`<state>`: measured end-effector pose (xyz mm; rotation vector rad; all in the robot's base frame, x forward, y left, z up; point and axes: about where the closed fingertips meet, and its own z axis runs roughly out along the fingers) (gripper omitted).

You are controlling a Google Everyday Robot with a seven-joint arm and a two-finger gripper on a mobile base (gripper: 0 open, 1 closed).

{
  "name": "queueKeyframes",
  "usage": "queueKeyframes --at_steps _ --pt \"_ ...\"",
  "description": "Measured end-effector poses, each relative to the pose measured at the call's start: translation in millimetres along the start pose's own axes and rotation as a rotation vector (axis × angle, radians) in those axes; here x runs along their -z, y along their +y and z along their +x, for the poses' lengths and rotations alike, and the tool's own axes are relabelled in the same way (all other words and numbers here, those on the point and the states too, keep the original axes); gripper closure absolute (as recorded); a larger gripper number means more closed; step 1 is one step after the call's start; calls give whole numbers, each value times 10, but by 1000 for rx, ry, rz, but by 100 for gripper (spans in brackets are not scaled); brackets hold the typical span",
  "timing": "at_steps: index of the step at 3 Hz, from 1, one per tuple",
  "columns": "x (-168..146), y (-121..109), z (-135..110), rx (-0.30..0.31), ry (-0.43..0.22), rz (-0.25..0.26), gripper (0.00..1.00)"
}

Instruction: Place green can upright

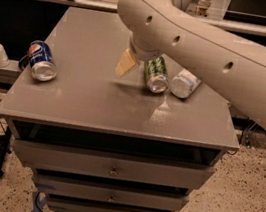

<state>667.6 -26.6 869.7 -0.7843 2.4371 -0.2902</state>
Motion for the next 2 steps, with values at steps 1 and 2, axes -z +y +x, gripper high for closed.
queueKeyframes --at_steps 1,2 --pt "-130 -56 66 -33 67 22 0" --pt "-201 -112 113 -65 99 25 18"
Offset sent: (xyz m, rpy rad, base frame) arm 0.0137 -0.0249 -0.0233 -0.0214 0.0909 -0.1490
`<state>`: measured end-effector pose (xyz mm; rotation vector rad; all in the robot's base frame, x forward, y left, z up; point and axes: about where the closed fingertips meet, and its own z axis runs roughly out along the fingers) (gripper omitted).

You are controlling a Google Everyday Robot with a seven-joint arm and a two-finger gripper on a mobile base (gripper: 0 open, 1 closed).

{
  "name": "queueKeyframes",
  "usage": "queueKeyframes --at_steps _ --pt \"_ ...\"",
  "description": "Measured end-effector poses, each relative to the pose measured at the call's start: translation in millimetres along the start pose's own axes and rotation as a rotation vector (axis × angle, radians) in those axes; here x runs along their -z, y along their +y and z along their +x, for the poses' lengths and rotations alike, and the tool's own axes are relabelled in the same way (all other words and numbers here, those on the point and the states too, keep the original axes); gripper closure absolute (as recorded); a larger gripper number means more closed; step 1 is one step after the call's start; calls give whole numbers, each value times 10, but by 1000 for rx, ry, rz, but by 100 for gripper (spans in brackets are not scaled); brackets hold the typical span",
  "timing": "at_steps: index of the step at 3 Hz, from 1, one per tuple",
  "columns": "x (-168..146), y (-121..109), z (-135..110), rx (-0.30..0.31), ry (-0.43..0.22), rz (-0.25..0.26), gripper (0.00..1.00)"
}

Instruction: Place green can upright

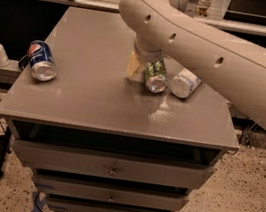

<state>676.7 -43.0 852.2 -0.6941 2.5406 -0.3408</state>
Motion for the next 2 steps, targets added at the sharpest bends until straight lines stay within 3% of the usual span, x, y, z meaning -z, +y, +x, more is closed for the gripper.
queueKeyframes --at_steps 2 --pt "-62 -33 -2 -27 2 -5 64"
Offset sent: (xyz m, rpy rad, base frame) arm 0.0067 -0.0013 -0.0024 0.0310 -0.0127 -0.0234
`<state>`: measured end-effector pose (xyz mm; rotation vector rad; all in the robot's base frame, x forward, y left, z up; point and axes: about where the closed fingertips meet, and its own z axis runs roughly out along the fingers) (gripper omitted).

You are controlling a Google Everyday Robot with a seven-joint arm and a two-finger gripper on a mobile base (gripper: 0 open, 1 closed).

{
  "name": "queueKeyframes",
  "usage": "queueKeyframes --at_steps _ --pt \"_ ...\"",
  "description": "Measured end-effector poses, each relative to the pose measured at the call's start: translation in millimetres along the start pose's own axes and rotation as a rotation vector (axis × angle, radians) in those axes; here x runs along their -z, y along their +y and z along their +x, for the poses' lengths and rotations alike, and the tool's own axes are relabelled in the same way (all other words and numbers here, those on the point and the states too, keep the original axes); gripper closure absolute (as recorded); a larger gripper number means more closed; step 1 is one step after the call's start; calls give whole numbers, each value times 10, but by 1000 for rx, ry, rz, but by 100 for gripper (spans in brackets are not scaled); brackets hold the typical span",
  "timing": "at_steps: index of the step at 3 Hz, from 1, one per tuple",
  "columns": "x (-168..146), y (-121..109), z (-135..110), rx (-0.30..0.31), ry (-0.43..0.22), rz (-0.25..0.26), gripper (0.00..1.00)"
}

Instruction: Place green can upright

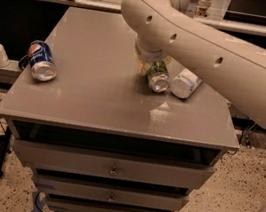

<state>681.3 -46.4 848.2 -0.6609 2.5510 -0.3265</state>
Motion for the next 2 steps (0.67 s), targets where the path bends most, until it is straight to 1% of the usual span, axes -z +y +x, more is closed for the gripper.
queueKeyframes --at_steps 1,2 --pt "94 105 -100 3 -68 -44 88" --pt "267 355 -100 3 -172 -147 100"
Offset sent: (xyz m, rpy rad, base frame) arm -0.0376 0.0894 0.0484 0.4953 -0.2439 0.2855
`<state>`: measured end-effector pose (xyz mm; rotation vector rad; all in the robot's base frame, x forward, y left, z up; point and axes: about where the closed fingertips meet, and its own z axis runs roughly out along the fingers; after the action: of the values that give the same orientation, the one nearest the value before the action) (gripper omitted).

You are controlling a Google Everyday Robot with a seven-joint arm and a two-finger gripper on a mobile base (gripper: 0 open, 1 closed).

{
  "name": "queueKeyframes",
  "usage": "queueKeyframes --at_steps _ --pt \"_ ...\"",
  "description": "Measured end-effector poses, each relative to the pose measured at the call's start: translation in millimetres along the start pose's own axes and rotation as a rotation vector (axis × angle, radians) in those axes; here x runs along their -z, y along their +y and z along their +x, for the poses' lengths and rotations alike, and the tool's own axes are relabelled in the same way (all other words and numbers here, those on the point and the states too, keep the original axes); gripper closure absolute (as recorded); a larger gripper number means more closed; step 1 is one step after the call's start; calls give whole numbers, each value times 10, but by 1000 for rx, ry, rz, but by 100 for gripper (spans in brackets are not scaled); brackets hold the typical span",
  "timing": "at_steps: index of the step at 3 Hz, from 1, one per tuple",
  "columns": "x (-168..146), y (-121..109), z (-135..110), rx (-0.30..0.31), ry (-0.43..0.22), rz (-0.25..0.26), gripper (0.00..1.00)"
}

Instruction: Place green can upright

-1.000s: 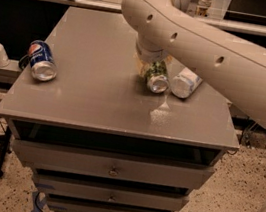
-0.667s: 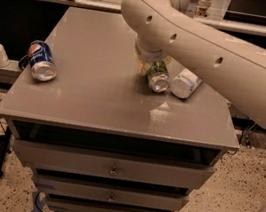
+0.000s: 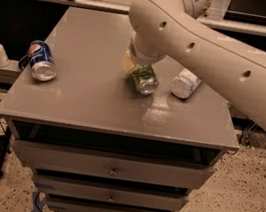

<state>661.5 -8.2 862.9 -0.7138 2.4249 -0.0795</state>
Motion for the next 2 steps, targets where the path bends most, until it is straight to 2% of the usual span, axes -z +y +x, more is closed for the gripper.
queueKeyframes --at_steps 1,2 --pt "63 280 172 -41 -110 -134 100" --pt "59 438 295 -73 -174 -219 100"
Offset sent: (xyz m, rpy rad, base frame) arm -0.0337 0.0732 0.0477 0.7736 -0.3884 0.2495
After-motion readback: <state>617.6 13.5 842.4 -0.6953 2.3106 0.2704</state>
